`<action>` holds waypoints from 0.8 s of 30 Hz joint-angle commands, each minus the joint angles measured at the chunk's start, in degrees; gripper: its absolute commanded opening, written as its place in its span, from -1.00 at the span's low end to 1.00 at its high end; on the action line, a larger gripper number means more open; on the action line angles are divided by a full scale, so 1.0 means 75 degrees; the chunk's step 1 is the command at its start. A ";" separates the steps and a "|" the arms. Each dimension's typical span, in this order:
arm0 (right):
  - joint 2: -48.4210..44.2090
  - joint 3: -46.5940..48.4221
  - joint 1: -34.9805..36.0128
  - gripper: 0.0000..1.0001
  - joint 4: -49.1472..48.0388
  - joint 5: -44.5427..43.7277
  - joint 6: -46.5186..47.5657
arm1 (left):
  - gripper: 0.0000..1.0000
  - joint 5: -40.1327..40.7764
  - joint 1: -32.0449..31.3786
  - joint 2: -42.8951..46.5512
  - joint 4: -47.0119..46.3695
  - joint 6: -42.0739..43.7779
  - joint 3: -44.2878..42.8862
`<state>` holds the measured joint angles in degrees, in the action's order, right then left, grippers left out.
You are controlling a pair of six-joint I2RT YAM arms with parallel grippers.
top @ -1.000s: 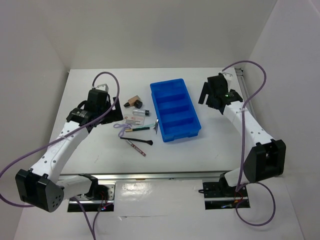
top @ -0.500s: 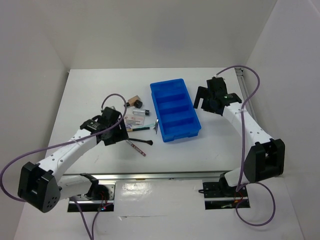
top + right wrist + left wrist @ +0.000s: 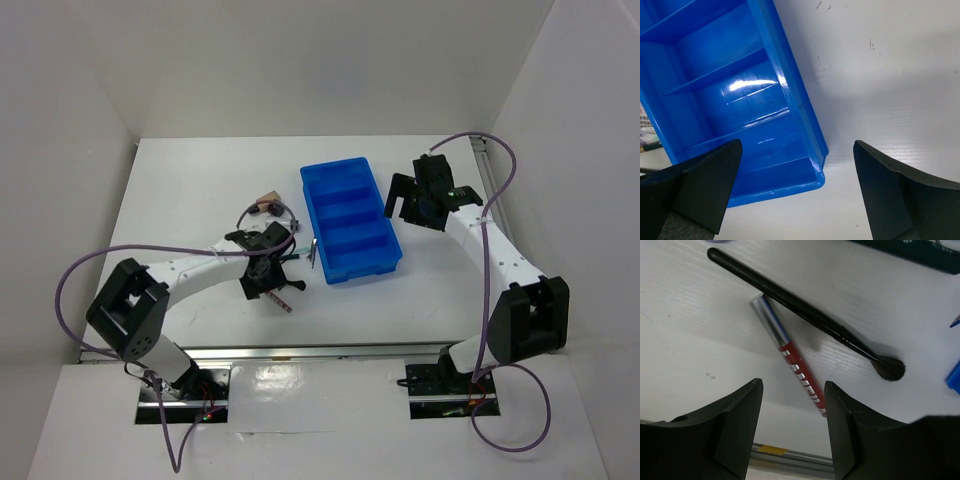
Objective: Organize the makeup
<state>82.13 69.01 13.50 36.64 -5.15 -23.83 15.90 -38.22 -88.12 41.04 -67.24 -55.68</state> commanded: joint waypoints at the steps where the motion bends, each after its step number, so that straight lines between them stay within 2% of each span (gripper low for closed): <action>1: 0.0054 0.0138 0.0017 1.00 -0.0175 0.0018 -0.0092 | 0.31 0.0294 -0.0049 -0.0228 0.0190 -0.0678 -0.0381; 4: 0.0124 0.0138 0.0017 1.00 -0.0175 0.0112 -0.0092 | 0.31 0.0200 -0.0049 -0.0437 -0.0022 -0.0749 -0.0310; 12: 0.0194 0.0138 0.0017 1.00 -0.0105 -0.0122 0.0060 | 0.13 -0.0139 -0.0119 -0.0767 -0.0374 -0.1054 0.0076; 16: 0.0194 0.0068 0.0017 1.00 -0.0034 -0.0215 0.0061 | -0.16 -0.0221 -0.0190 -0.0767 -0.0549 -0.1241 0.0252; 17: 0.0194 0.0068 0.0017 1.00 0.0047 -0.0355 0.0061 | -0.32 -0.0291 -0.0190 -0.0767 -0.0550 -0.1241 0.0252; 21: 0.0194 -0.0002 0.0017 1.00 0.0048 -0.0427 0.0061 | -0.58 -0.0211 -0.0341 -0.0394 -0.0620 -0.1405 0.0486; 24: 0.0194 -0.0003 0.0017 1.00 0.0048 -0.0427 0.0061 | -0.77 -0.0012 -0.0493 -0.0088 -0.0129 -0.1487 0.0371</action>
<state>83.55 68.99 13.50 36.88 -6.96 -23.99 14.70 -40.58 -91.81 37.26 -76.18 -52.77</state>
